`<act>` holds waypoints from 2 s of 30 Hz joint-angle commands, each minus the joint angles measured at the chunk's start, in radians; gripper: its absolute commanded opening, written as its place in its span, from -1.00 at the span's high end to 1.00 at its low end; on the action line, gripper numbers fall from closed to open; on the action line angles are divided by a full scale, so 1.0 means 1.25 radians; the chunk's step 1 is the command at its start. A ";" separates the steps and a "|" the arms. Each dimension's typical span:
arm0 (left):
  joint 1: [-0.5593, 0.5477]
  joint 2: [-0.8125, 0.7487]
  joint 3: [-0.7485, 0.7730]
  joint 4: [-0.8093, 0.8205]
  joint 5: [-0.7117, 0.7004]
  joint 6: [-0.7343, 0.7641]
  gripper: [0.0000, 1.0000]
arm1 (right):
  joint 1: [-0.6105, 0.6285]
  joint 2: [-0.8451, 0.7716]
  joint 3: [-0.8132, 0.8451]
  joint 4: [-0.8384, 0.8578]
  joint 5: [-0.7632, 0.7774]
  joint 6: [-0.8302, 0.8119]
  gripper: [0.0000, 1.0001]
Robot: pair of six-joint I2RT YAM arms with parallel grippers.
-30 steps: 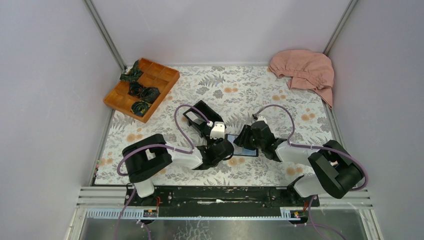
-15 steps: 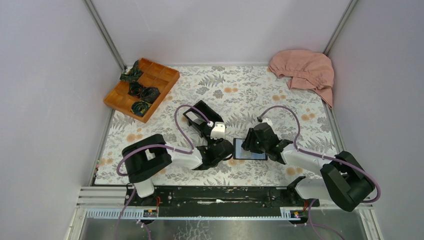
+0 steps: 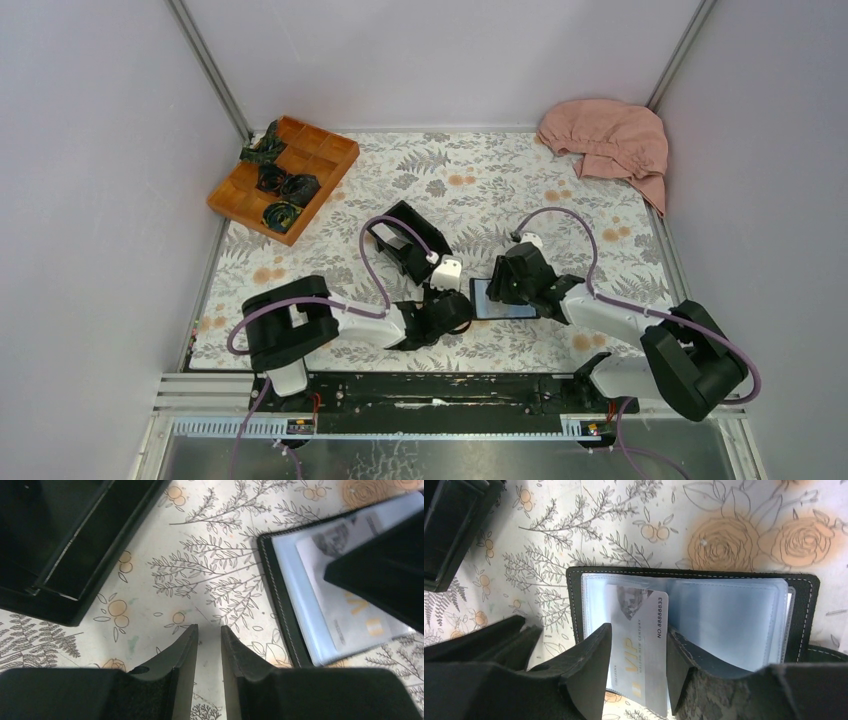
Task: Put the credit cards into the card holder
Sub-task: Insert the credit card into the card holder.
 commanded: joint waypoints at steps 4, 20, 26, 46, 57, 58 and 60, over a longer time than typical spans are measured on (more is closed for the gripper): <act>-0.022 0.007 -0.021 -0.100 0.097 0.008 0.40 | 0.003 0.055 0.120 -0.019 0.012 -0.075 -0.01; -0.025 0.043 0.004 -0.095 0.095 -0.007 0.39 | 0.003 0.017 0.174 -0.150 0.096 -0.110 0.22; -0.025 0.064 0.022 -0.102 0.089 -0.005 0.39 | 0.003 0.031 0.145 -0.140 0.110 -0.111 0.85; -0.024 0.079 0.023 -0.106 0.078 -0.003 0.39 | 0.003 0.121 0.117 -0.076 0.073 -0.100 1.00; -0.024 0.085 0.030 -0.103 0.081 -0.002 0.39 | 0.008 0.118 0.111 -0.050 0.023 -0.082 1.00; -0.023 0.084 0.029 -0.103 0.082 -0.002 0.39 | 0.011 0.120 0.112 -0.049 0.022 -0.079 1.00; -0.023 0.081 0.028 -0.102 0.081 -0.002 0.39 | 0.019 0.123 0.117 -0.050 0.024 -0.077 1.00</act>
